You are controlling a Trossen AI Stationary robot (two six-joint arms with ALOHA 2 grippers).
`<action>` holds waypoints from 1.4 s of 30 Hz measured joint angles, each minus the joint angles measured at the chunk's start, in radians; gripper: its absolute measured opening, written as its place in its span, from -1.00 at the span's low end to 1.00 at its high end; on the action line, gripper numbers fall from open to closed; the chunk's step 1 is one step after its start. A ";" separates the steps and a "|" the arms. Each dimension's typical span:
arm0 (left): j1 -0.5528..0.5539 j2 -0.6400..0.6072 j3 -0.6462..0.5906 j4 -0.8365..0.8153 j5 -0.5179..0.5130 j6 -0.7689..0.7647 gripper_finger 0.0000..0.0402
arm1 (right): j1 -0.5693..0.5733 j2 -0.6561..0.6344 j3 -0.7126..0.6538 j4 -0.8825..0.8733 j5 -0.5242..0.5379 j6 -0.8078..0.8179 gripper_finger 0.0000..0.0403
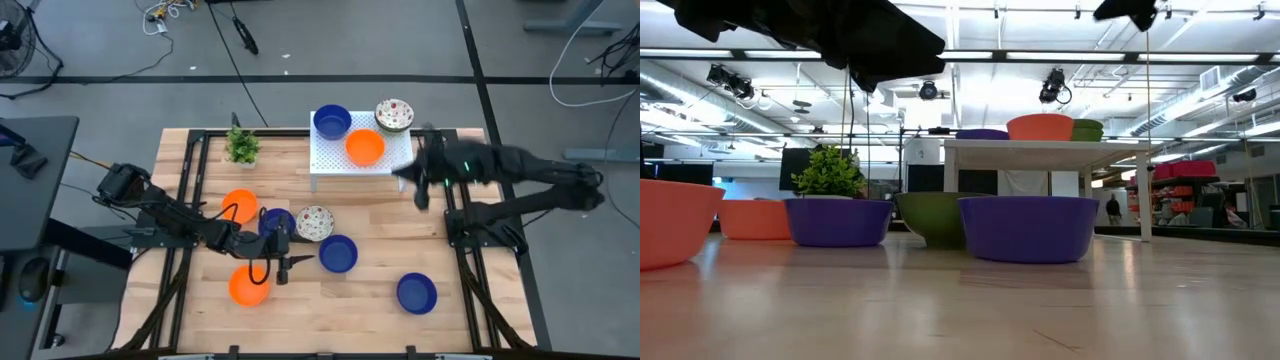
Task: Pick & Place Mini bowls
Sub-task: Stack the blue bowl on top of the other blue bowl on the shelf
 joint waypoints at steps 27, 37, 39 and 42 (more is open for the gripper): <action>-0.117 0.294 0.656 -0.877 0.100 0.116 -0.41 | 0.873 0.242 -0.689 1.115 0.307 0.115 -0.97; 0.056 0.505 0.775 -0.898 0.339 0.197 0.11 | 0.873 0.242 -0.689 1.144 0.318 0.082 -0.97; 0.083 0.526 0.775 -0.897 0.375 0.199 0.17 | 0.873 0.242 -0.689 1.142 0.318 0.080 -0.97; 0.108 0.555 0.776 -0.898 0.402 0.198 0.13 | 0.872 0.242 -0.689 1.139 0.318 0.080 -0.97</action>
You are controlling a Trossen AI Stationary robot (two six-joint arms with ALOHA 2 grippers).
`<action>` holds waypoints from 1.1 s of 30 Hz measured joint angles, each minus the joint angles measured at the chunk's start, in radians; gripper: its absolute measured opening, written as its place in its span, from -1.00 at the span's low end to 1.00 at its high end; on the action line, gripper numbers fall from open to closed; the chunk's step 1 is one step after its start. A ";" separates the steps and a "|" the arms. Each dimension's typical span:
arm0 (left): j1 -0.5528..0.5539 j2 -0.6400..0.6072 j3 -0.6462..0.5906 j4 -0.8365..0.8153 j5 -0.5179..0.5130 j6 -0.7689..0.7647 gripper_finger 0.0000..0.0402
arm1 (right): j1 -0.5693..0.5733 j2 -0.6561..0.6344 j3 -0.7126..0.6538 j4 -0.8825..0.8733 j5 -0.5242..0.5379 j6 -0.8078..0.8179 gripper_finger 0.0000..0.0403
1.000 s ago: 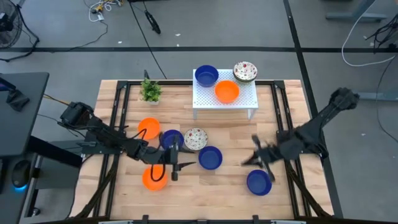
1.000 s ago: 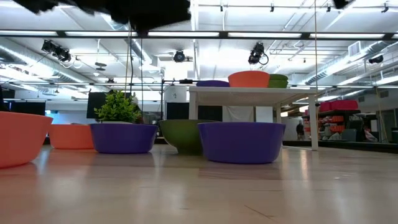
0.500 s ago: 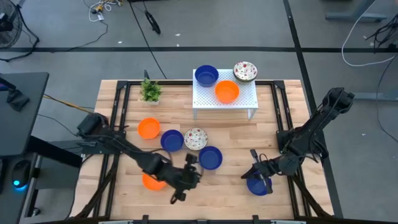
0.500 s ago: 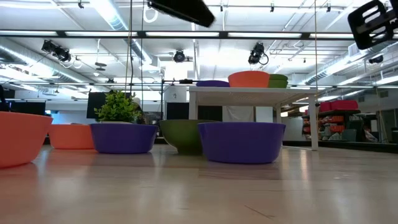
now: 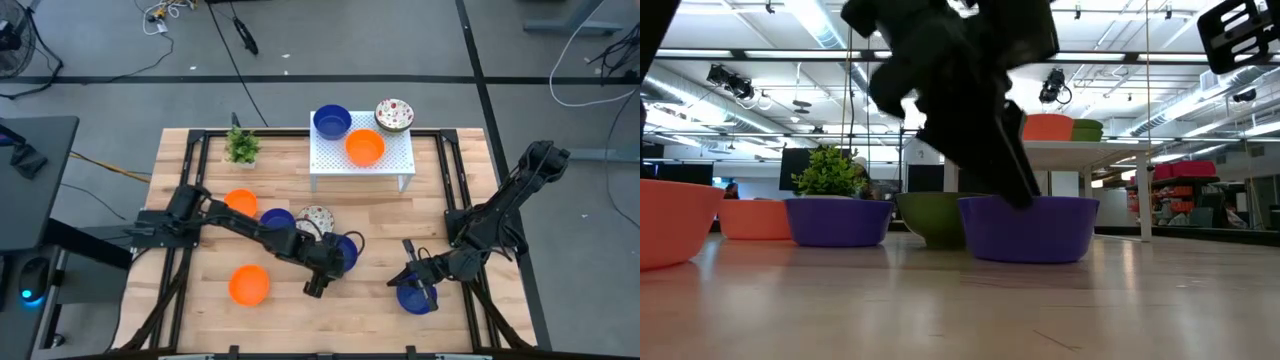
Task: Pick & Place Mini bowls
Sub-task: Stack the blue bowl on top of the other blue bowl on the shelf
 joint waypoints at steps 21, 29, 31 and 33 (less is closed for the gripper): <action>-0.015 -0.019 0.011 -0.066 -0.001 0.047 -0.97 | 0.000 0.000 0.000 -0.005 0.000 0.011 -0.97; -0.046 -0.201 0.246 -0.343 -0.157 0.053 -0.98 | 0.000 0.000 0.000 -0.004 0.000 0.011 -0.97; -0.020 -0.242 0.329 -0.389 -0.226 0.053 -0.98 | 0.000 0.000 0.000 -0.005 0.000 0.010 -0.97; 0.025 -0.277 0.406 -0.425 -0.281 0.060 -0.98 | 0.000 0.000 0.000 -0.002 0.000 0.011 -0.97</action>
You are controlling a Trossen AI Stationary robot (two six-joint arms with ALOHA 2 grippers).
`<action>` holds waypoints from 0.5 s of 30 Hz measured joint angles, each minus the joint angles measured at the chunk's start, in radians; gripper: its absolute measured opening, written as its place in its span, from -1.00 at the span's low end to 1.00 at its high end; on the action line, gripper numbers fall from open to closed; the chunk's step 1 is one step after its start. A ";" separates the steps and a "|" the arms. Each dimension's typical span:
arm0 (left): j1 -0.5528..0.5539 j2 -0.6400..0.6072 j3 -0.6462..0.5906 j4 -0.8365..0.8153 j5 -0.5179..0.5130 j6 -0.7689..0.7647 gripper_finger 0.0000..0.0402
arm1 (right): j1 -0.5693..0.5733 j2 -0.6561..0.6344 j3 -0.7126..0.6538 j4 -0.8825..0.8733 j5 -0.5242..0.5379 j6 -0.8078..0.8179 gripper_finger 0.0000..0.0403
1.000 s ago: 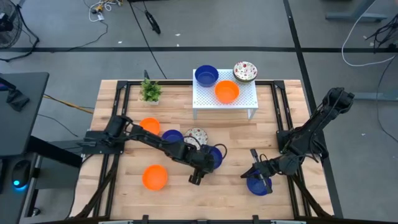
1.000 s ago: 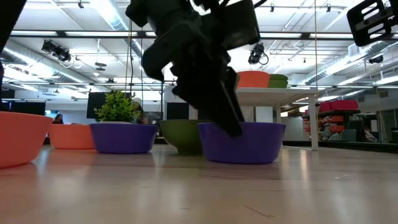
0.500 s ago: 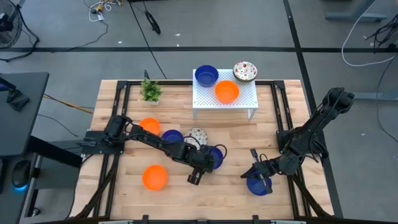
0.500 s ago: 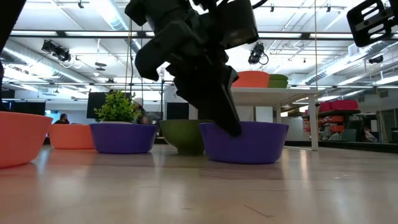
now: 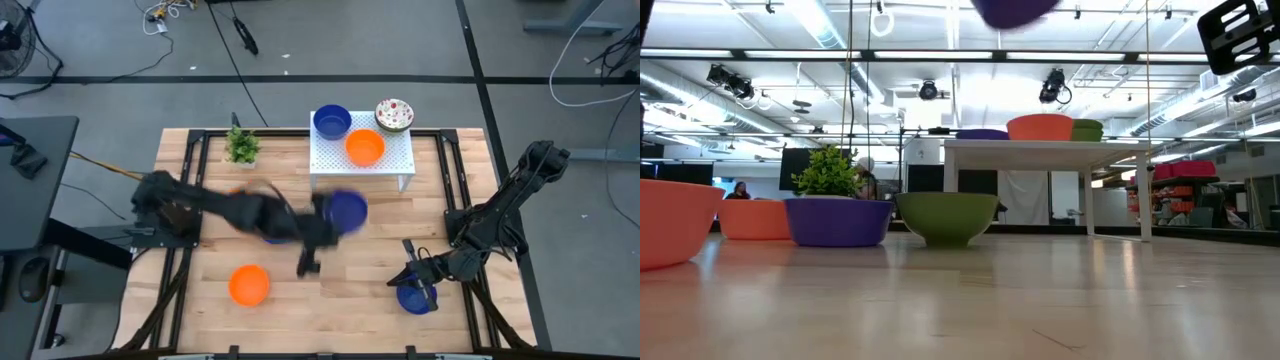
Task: Pick & Place Mini bowls
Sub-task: Stack the blue bowl on top of the other blue bowl on the shelf
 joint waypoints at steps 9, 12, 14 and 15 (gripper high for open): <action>0.407 0.009 0.176 0.012 0.173 0.072 -0.98 | 0.000 0.000 0.001 0.004 0.007 -0.015 -0.97; 0.520 0.049 0.175 0.004 0.226 0.079 -0.98 | 0.000 0.000 0.001 0.003 0.008 -0.020 -0.97; 0.577 0.077 0.175 -0.006 0.269 0.096 -0.98 | 0.000 0.000 0.001 0.004 0.008 -0.026 -0.97; 0.599 0.093 0.175 -0.005 0.279 0.100 -0.98 | 0.000 0.000 0.001 0.000 0.008 -0.026 -0.97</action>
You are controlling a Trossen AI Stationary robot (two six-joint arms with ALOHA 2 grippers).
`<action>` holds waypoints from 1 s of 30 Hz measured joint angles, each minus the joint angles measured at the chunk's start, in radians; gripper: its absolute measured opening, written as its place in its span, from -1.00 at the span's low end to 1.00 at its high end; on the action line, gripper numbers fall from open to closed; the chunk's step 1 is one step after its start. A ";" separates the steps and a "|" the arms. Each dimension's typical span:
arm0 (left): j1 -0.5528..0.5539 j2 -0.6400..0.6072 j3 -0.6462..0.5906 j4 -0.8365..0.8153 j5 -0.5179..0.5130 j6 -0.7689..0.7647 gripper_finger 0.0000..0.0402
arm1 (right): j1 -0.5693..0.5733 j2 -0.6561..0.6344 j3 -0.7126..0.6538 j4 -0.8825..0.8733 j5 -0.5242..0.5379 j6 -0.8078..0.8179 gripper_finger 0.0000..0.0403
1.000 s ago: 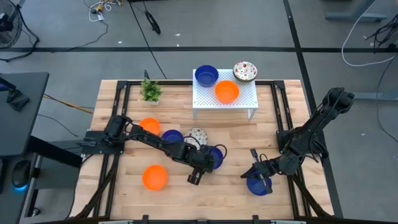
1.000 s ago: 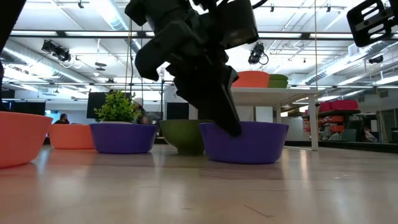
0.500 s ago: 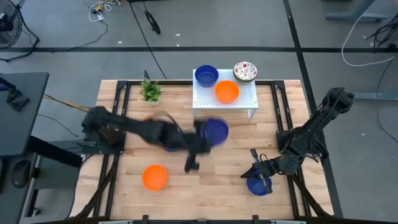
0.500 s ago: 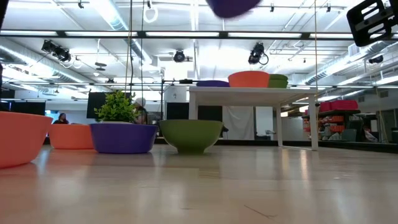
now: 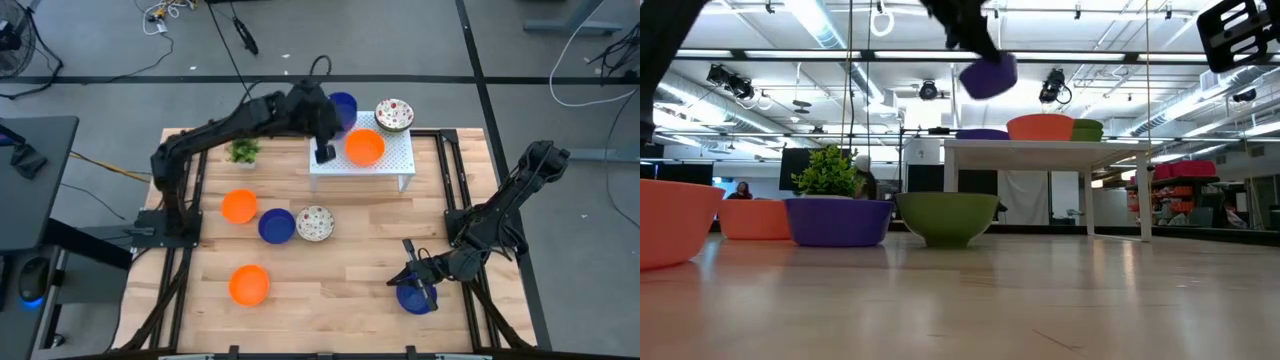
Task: Pick & Place Mini bowls
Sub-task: Stack the blue bowl on top of the other blue bowl on the shelf
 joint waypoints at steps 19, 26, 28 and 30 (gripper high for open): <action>0.050 0.145 -0.002 -0.005 -0.101 0.104 -0.95 | 0.000 0.000 0.000 -0.018 0.000 0.020 -0.97; 0.060 0.160 0.000 -0.061 -0.103 0.104 -0.95 | 0.000 0.000 0.000 -0.018 0.000 0.023 -0.97; 0.062 0.162 -0.002 -0.085 -0.103 0.104 -0.93 | 0.000 0.000 0.000 -0.018 0.000 0.023 -0.97; 0.062 0.160 -0.001 -0.074 -0.100 0.103 -0.93 | 0.000 0.000 0.000 -0.019 0.000 0.023 -0.97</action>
